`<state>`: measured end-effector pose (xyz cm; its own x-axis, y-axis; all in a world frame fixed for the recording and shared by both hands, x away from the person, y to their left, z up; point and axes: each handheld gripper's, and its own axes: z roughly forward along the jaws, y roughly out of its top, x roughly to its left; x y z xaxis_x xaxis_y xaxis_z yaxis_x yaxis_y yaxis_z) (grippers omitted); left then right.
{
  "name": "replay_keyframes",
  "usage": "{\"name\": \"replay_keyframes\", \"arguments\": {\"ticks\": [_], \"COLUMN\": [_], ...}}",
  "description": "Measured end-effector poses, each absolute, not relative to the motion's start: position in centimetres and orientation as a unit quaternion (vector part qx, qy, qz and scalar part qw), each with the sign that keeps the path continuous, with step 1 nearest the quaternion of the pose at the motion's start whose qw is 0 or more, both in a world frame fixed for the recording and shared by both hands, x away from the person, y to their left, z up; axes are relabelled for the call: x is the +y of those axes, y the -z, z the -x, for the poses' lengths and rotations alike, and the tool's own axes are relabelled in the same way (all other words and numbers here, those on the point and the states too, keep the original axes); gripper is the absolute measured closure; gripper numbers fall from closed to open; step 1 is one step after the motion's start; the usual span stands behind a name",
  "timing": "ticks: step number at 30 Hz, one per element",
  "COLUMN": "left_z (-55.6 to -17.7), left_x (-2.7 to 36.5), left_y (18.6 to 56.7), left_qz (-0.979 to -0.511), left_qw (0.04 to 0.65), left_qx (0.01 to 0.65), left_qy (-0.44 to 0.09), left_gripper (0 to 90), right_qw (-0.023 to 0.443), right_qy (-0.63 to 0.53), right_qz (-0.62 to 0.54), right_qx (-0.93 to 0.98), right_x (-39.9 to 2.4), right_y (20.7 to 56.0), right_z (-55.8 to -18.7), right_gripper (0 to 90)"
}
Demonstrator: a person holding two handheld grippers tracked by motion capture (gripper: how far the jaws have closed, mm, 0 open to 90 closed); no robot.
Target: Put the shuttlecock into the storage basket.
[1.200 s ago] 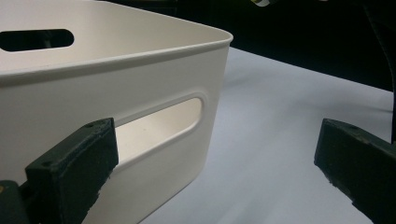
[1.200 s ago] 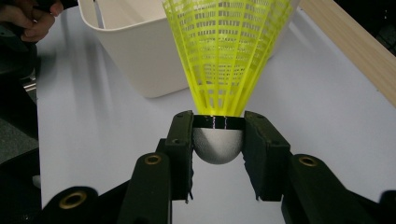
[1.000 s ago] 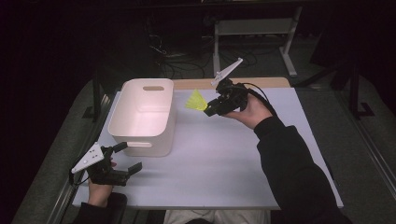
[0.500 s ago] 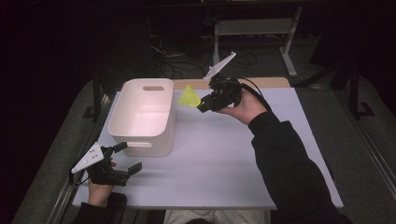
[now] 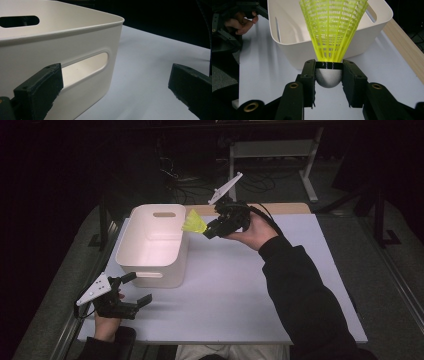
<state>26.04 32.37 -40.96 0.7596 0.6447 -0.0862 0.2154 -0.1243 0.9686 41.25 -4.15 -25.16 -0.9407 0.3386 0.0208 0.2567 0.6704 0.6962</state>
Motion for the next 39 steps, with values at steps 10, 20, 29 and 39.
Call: {"name": "replay_keyframes", "arguments": {"ticks": [10,20,29,39], "left_z": [-26.0,-26.0,-26.0,-26.0], "left_x": [32.4,32.4,32.4,32.4], "left_y": [41.0,41.0,41.0,41.0], "left_qz": [-0.728,-0.728,-0.728,-0.728], "left_qw": [0.591,0.592,0.592,0.592], "left_qx": [0.295,0.295,0.295,0.294], "left_qy": [-0.181,-0.181,-0.181,-0.181], "left_gripper": [0.0,0.0,0.0,0.0], "right_qw": [0.057,0.056,0.051,0.05], "right_qy": [-0.367,-0.368,-0.369,-0.368], "right_qz": [-0.15,-0.142,-0.139,-0.133], "right_qx": [0.916,0.917,0.918,0.919], "right_x": [-2.9,-1.8,-1.1,0.1], "right_y": [24.8,24.8,25.0,24.8], "right_z": [-41.3,-41.6,-41.9,-42.0], "right_gripper": [63.3,63.3,63.3,63.3]}}
